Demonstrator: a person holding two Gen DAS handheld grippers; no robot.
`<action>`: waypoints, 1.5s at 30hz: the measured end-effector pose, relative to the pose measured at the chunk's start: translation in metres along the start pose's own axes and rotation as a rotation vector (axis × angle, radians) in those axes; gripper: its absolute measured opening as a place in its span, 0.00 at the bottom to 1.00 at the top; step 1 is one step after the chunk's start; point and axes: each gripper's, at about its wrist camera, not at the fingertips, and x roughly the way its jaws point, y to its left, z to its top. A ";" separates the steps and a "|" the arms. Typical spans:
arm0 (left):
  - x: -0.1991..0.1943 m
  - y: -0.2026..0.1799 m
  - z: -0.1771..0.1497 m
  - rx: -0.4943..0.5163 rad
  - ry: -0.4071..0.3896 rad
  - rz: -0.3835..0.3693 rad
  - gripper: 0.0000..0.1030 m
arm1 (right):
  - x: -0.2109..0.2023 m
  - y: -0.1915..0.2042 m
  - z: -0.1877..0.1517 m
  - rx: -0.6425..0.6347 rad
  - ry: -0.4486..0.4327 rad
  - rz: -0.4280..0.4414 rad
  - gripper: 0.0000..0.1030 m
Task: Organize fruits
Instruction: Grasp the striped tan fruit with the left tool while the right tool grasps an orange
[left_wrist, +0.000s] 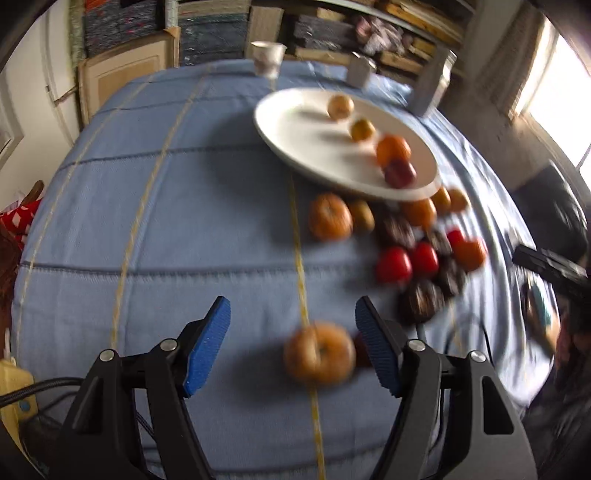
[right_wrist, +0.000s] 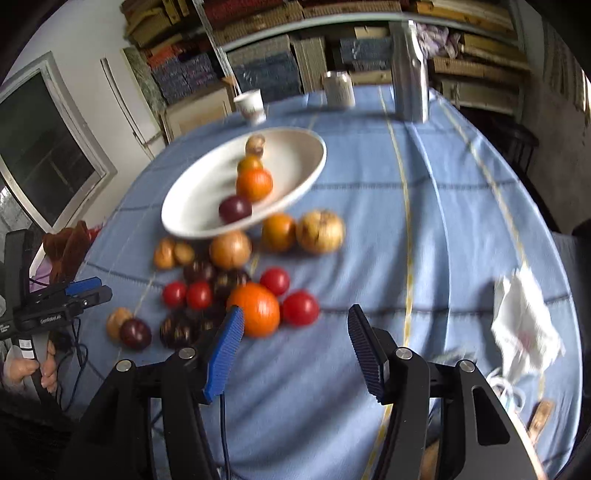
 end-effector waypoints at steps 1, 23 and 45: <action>-0.001 -0.002 -0.007 0.018 0.007 -0.001 0.66 | -0.001 0.003 0.000 -0.008 -0.002 0.001 0.58; 0.016 0.008 -0.020 -0.016 0.042 -0.052 0.75 | -0.020 0.008 -0.005 -0.029 -0.042 -0.006 0.63; 0.023 0.007 -0.018 -0.024 0.052 -0.171 0.49 | -0.011 0.014 0.001 -0.056 -0.031 0.005 0.63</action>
